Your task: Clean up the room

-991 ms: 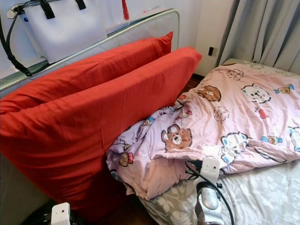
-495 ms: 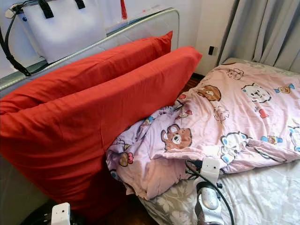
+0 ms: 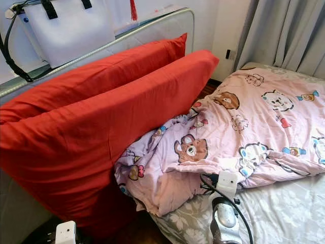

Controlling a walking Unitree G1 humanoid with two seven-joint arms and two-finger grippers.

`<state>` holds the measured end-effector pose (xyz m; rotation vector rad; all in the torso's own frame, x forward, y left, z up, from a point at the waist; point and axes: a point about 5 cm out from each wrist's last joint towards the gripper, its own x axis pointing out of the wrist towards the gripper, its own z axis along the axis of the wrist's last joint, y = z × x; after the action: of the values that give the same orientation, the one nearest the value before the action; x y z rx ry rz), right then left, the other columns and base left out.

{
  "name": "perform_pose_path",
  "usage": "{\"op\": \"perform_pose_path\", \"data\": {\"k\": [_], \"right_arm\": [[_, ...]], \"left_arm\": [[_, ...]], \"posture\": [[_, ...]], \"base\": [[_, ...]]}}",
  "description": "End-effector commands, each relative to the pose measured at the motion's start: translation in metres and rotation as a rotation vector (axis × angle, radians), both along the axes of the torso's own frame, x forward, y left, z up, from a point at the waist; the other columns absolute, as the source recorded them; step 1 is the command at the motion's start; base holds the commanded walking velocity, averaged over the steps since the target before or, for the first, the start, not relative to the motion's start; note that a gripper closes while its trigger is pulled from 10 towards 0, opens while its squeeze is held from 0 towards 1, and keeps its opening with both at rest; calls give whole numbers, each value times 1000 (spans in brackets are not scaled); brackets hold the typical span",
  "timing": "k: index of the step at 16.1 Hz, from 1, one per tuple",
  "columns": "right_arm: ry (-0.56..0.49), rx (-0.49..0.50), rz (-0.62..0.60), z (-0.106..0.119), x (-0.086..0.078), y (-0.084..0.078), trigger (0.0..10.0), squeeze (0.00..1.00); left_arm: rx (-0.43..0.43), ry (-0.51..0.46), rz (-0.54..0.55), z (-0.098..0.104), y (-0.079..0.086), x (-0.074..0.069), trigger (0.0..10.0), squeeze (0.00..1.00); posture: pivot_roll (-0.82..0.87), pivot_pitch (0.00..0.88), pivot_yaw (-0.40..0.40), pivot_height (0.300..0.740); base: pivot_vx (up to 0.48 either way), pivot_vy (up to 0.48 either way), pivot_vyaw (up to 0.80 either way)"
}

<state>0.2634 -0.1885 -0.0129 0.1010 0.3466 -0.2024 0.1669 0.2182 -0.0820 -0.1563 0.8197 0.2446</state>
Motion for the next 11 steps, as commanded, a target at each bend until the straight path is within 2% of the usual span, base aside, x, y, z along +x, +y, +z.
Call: {"op": "perform_pose_path", "data": {"k": [1, 11], "right_arm": [[4, 2, 3, -1, -1, 2, 10000, 0], [8, 0, 0, -2, -3, 2, 10000, 0]], "left_arm": [[7, 20, -17, -3, 1, -6, 10000, 0], [5, 12, -15, -3, 1, -7, 10000, 0]], "posture": [[-24, 29, 31, 740], [-23, 36, 30, 740]], "base": [[0, 0, 0], [0, 0, 0]]}}
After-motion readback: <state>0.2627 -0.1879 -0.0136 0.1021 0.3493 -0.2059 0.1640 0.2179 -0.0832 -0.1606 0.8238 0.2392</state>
